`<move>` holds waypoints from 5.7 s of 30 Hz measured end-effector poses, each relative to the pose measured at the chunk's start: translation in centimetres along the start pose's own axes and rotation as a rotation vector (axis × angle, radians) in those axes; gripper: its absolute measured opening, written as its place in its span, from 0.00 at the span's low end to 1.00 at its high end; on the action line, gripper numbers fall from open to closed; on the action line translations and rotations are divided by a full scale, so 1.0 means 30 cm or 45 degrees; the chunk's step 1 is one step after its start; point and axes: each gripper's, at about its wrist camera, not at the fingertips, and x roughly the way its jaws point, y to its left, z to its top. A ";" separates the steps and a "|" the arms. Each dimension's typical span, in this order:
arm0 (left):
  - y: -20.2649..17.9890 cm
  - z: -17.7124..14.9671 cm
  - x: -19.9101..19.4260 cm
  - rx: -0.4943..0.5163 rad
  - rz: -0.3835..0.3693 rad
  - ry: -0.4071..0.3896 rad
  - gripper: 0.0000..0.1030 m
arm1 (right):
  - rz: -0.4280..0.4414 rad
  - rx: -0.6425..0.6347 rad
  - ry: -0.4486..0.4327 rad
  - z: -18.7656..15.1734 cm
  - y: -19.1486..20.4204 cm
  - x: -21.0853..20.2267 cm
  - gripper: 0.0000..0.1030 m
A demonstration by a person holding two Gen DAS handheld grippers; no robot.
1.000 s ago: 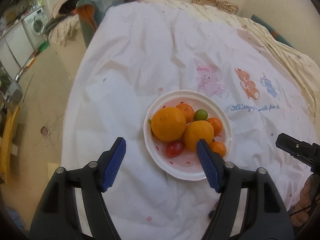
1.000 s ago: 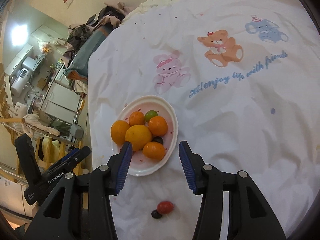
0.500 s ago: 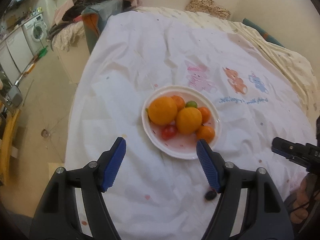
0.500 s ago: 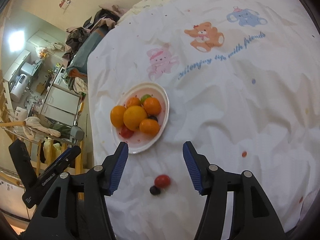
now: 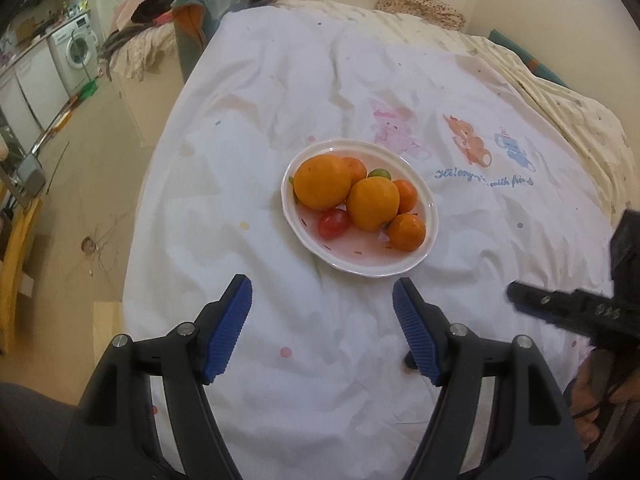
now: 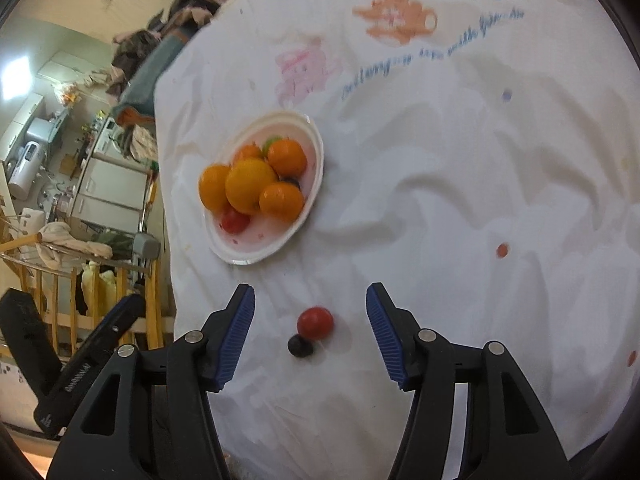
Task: Organize fruits
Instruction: 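Grasp the red tomato with the right tool while the left tool grasps the dark plum, then carry the plum and tomato over the plate with both tools, then open the left tool to drop the plum while the right tool drops the tomato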
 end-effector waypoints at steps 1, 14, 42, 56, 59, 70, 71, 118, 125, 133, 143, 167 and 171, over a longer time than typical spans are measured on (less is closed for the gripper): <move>0.000 0.000 0.001 0.000 -0.008 0.002 0.68 | 0.002 0.010 0.039 -0.004 -0.003 0.029 0.59; -0.010 0.002 0.035 0.013 -0.034 0.034 0.68 | -0.066 -0.057 0.304 -0.054 0.032 0.263 0.37; -0.322 -0.136 0.206 0.402 -0.162 0.290 0.68 | -0.004 0.139 -0.147 0.017 -0.161 -0.184 0.32; -0.402 -0.197 0.348 0.449 -0.094 0.424 0.45 | 0.013 0.177 -0.130 0.025 -0.212 -0.194 0.32; -0.404 -0.215 0.375 0.456 -0.071 0.456 0.22 | 0.013 0.177 -0.132 0.028 -0.211 -0.195 0.32; -0.369 -0.192 0.298 0.433 -0.012 0.369 0.19 | 0.014 0.145 -0.119 0.035 -0.174 -0.173 0.32; -0.357 -0.185 0.291 0.424 -0.003 0.362 0.19 | 0.011 0.141 -0.120 0.036 -0.170 -0.171 0.32; -0.056 0.238 0.201 0.063 0.019 0.080 0.19 | 0.032 -0.276 -0.260 0.261 0.120 -0.099 0.32; -0.037 0.222 0.247 0.043 0.025 0.096 0.19 | 0.024 -0.260 -0.216 0.310 0.113 -0.033 0.32; -0.008 0.193 0.314 0.010 0.030 0.195 0.19 | 0.034 -0.288 -0.130 0.349 0.140 0.084 0.32; -0.125 0.161 0.397 0.140 -0.054 0.290 0.19 | 0.023 -0.284 -0.019 0.349 0.142 0.211 0.32; -0.177 0.158 0.467 0.219 -0.019 0.318 0.69 | 0.004 -0.207 0.067 0.329 0.086 0.290 0.57; -0.167 0.169 0.448 0.196 -0.038 0.298 0.76 | 0.014 -0.237 0.037 0.332 0.108 0.268 0.70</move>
